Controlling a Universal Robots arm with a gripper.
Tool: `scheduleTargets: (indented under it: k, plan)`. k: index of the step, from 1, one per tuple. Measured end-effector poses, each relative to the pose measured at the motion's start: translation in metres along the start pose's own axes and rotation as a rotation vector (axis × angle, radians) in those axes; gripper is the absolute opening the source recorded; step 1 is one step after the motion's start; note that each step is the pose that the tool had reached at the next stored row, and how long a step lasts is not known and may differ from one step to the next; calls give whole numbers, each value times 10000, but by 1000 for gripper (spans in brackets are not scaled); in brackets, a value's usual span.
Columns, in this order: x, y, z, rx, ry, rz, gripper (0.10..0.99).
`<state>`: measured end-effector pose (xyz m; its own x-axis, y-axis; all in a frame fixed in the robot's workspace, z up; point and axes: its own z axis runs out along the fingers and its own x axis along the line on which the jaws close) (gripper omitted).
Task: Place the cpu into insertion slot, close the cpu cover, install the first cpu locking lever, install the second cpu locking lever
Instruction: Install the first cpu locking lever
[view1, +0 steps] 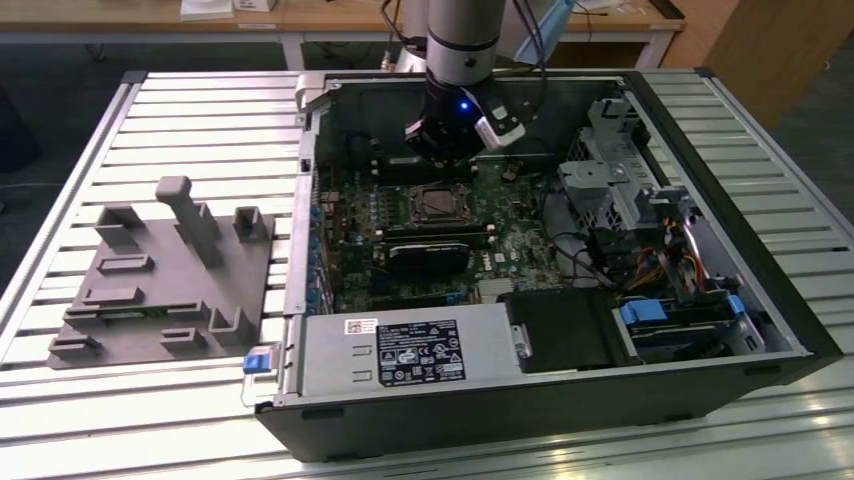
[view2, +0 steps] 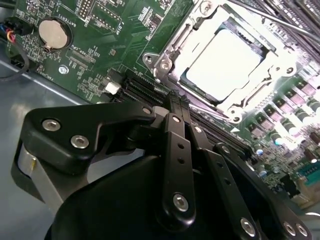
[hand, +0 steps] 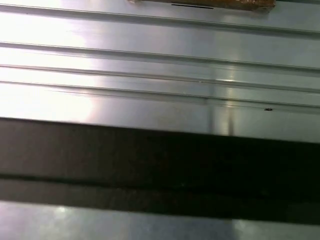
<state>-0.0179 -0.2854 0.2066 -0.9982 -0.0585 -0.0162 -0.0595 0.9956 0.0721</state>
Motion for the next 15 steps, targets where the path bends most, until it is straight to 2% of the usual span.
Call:
scheduleTargets:
  k: [6,15]
  plan:
    - [-10,-5,64,0,-1,0,106]
    - [-11,-3,42,9,-3,-1,106]
